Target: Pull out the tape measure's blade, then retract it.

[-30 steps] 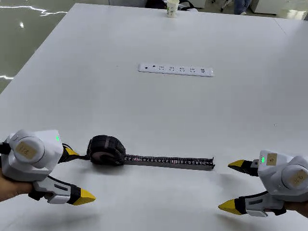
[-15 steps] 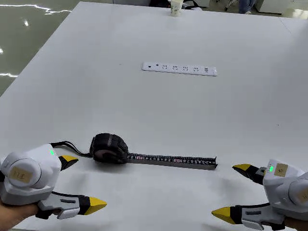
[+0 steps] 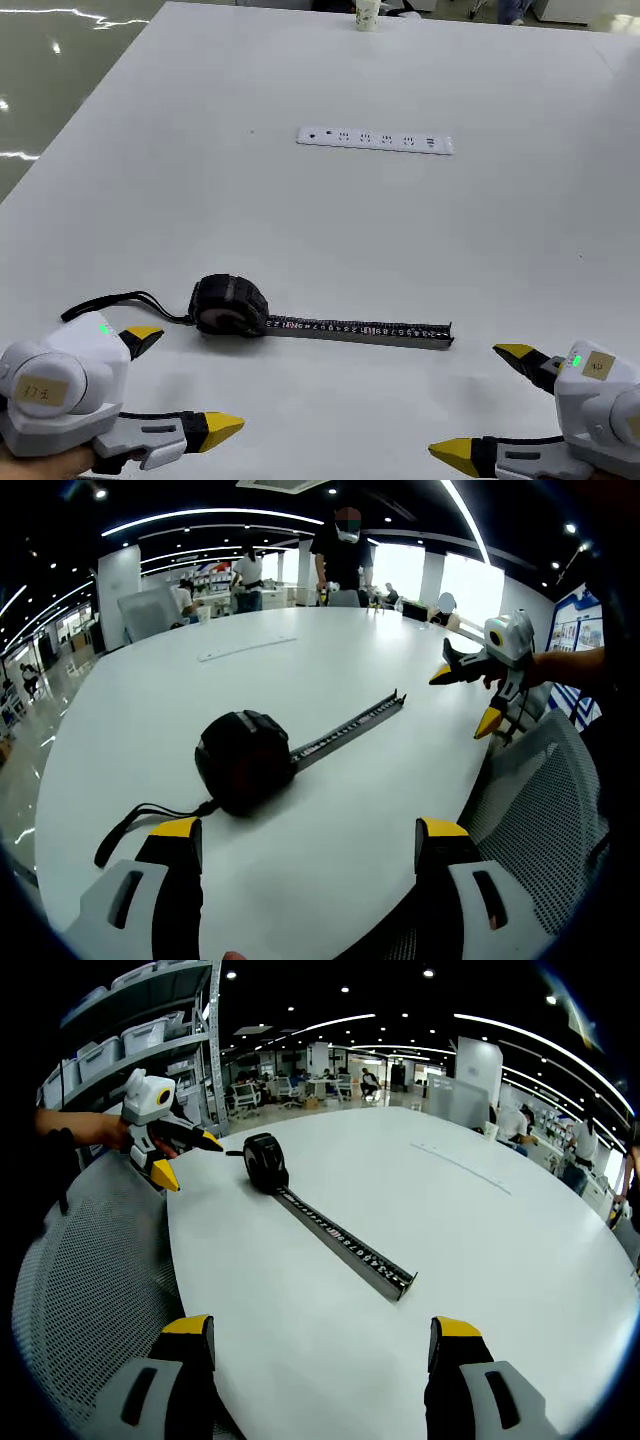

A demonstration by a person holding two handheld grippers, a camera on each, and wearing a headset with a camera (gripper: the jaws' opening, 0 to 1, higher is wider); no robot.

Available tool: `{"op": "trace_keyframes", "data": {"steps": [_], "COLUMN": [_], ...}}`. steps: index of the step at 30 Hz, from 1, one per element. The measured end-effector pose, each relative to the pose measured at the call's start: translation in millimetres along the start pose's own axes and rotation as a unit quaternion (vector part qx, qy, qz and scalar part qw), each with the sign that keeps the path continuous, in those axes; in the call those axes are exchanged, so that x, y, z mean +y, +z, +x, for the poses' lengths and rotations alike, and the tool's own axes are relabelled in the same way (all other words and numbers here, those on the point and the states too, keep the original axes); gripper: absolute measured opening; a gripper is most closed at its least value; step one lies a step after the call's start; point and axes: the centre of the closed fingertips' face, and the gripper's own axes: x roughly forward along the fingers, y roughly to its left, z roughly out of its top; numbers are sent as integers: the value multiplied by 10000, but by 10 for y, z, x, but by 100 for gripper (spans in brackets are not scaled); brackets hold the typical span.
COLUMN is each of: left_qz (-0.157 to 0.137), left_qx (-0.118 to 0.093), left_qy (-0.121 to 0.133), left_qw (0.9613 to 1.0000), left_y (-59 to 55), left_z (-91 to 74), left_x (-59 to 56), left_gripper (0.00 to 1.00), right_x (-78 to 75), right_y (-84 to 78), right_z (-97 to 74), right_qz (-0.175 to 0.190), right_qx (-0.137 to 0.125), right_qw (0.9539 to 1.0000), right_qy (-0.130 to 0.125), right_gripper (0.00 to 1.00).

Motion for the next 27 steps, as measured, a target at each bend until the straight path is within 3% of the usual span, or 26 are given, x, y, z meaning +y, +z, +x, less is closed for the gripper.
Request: {"op": "trace_keyframes", "data": {"steps": [10, 27], "left_qz": [-189, -660], "left_qx": [-190, -379], "left_qy": [120, 340], "left_qw": [9996, 9965], "left_y": [57, 65], "left_z": [-14, -80], "left_x": [-42, -136], "left_gripper": [92, 99], "right_x": [129, 266], "right_y": [153, 273], "right_z": [-18, -15], "right_qz": [425, 810], "right_qx": [-358, -551], "right_qw": [9982, 9944], "right_qy": [-222, -408], "right_gripper": [96, 99]}}
